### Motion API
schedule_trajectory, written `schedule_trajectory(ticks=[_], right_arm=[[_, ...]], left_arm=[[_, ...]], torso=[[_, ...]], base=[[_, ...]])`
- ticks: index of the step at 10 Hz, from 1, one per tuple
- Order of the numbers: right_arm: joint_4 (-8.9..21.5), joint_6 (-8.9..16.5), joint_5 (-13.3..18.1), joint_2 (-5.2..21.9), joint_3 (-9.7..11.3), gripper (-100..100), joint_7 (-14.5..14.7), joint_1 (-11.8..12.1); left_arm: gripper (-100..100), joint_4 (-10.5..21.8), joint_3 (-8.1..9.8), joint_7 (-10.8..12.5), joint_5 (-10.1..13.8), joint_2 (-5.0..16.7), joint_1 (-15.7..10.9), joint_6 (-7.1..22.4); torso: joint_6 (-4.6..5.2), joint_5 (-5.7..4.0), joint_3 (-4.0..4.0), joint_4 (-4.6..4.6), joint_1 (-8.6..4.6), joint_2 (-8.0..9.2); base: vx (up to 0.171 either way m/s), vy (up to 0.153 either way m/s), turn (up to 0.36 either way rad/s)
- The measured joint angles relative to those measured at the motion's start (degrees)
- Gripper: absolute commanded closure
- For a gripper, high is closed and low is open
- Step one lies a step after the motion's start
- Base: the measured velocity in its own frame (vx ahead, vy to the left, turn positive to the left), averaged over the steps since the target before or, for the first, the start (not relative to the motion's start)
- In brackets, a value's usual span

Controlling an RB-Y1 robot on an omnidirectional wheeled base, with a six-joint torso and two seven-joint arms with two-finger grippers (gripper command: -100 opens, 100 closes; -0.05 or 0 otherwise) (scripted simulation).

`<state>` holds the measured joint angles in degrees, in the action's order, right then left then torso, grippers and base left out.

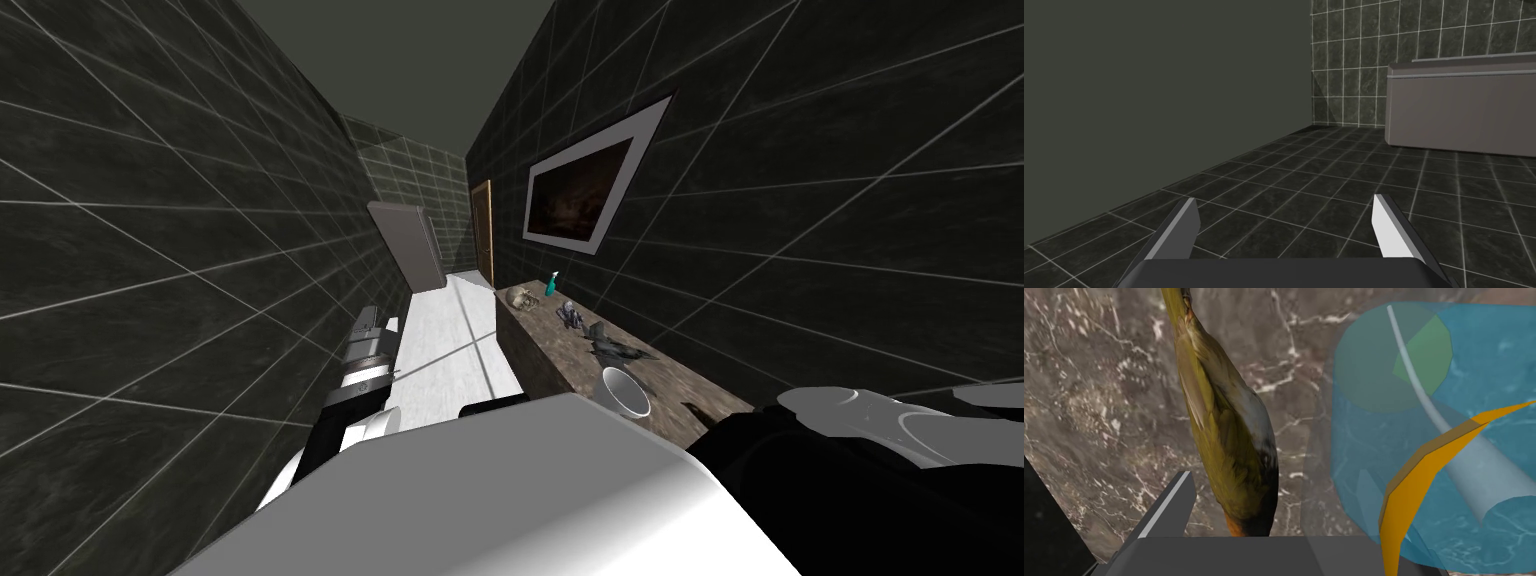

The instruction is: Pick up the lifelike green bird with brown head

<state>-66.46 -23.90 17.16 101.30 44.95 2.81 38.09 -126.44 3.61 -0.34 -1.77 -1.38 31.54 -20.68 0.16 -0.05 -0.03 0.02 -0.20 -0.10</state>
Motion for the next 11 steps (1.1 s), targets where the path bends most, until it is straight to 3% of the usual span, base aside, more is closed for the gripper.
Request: schedule_trajectory(ticks=[5,11], right_arm=[[0.0,0.0,0.0,0.0,0.0,-100,0.0,0.0],[-9.8,8.0,-3.3,3.6,-1.0,-100,-3.7,4.1]], left_arm=[[0,0.0,0.0,0.0,0.0,0.0,0.0,0.0],[0,0.0,0.0,0.0,0.0,0.0,0.0,0.0]], torso=[[0.01,-0.01,0.01,0.01,-0.02,0.02],[-0.05,-0.05,0.14,0.05,-0.24,0.25]], base=[[-0.012,-0.011,0.046],[-0.067,-0.056,0.141]])
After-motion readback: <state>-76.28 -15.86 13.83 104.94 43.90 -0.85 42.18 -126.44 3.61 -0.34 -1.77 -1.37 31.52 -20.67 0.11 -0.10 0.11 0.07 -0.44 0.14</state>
